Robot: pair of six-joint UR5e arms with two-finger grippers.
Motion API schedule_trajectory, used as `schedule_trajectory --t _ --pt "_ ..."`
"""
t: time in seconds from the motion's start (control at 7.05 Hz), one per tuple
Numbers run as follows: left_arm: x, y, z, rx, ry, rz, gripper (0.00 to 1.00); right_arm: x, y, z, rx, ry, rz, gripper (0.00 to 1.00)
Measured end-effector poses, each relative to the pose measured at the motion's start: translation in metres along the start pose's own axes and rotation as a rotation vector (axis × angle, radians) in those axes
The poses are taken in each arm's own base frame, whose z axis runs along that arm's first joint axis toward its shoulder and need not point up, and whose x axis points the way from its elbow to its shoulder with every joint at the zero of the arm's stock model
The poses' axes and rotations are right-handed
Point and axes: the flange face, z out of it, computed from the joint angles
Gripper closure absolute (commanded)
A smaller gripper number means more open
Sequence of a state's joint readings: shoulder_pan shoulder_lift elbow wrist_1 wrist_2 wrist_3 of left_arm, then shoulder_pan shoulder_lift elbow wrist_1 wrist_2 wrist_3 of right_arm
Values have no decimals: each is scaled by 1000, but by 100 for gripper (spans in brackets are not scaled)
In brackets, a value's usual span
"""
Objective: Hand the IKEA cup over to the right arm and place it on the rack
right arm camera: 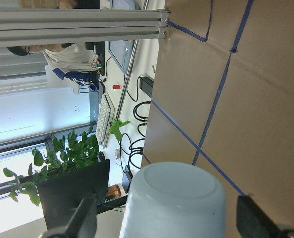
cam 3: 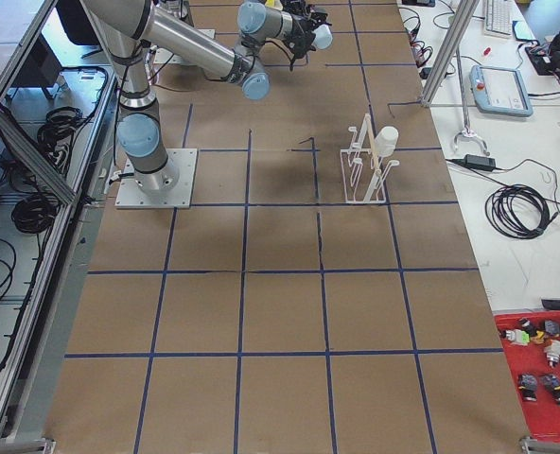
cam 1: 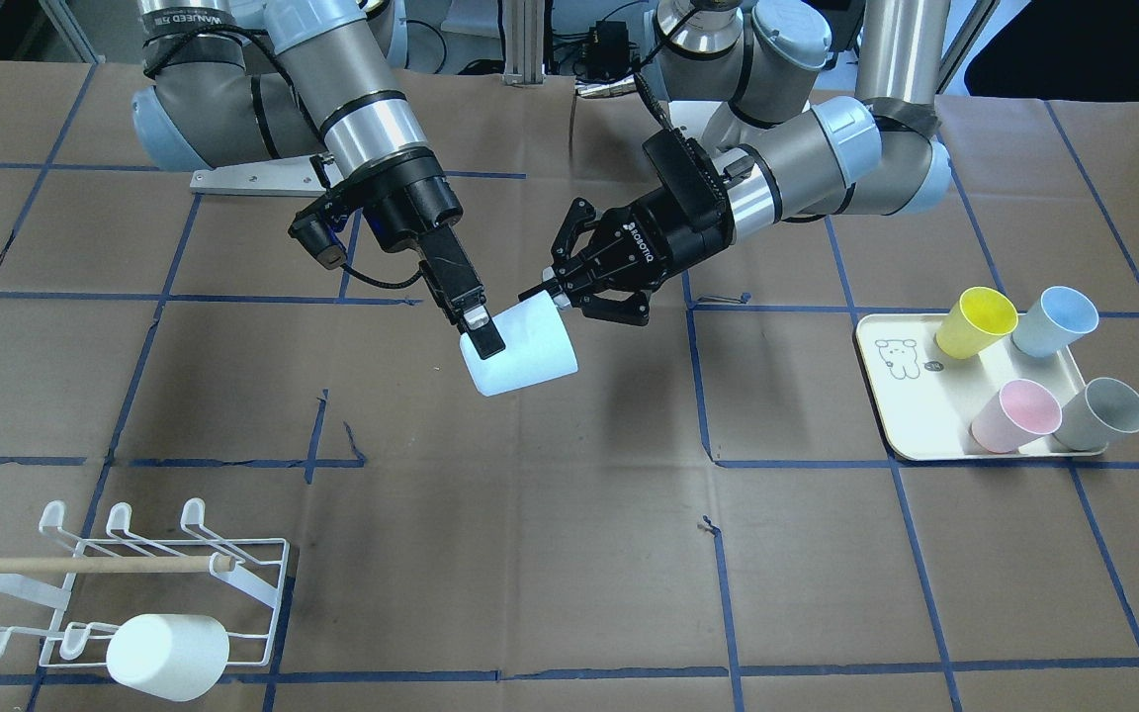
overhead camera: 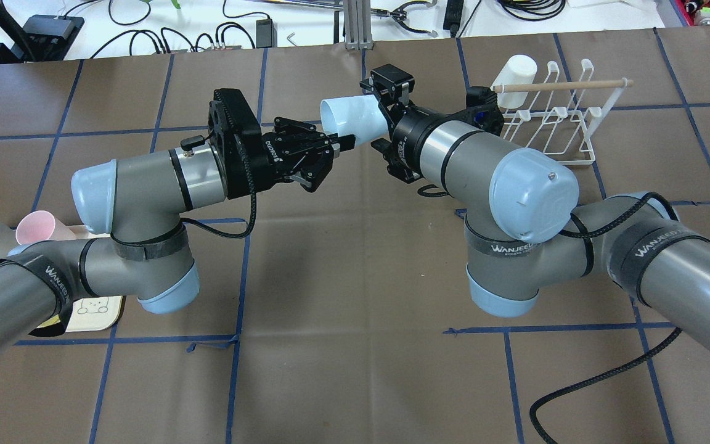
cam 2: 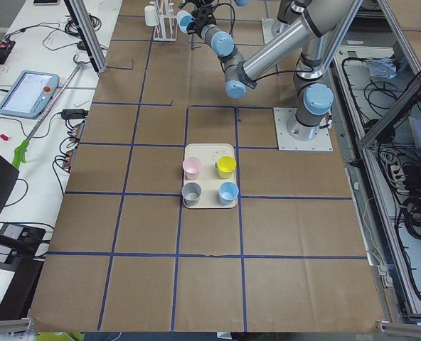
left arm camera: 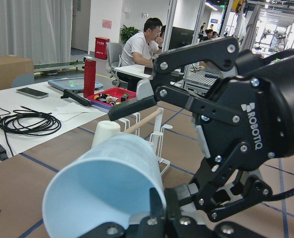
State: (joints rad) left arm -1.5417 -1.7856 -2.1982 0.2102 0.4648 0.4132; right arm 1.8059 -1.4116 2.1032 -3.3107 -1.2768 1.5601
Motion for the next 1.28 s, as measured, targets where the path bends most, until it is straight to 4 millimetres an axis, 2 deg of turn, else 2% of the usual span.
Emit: schedule_trajectory --t 0.28,0.57,0.85,0.99,1.13,1.28 --pt "0 0 0 0 0 0 96 1 -1 6 0 6 1 1" --pt "0 -1 0 1 0 -3 96 2 -2 8 0 9 2 6" --pt "1 -1 0 1 0 -9 96 2 -2 8 0 10 1 27" --pt "1 -1 -1 1 0 -10 95 2 -2 8 0 10 -2 42" --pt "1 -1 -1 1 -1 -11 88 2 -2 8 -1 9 -6 46" --pt "1 -2 -1 2 -1 -9 76 2 -2 8 -1 9 -10 55"
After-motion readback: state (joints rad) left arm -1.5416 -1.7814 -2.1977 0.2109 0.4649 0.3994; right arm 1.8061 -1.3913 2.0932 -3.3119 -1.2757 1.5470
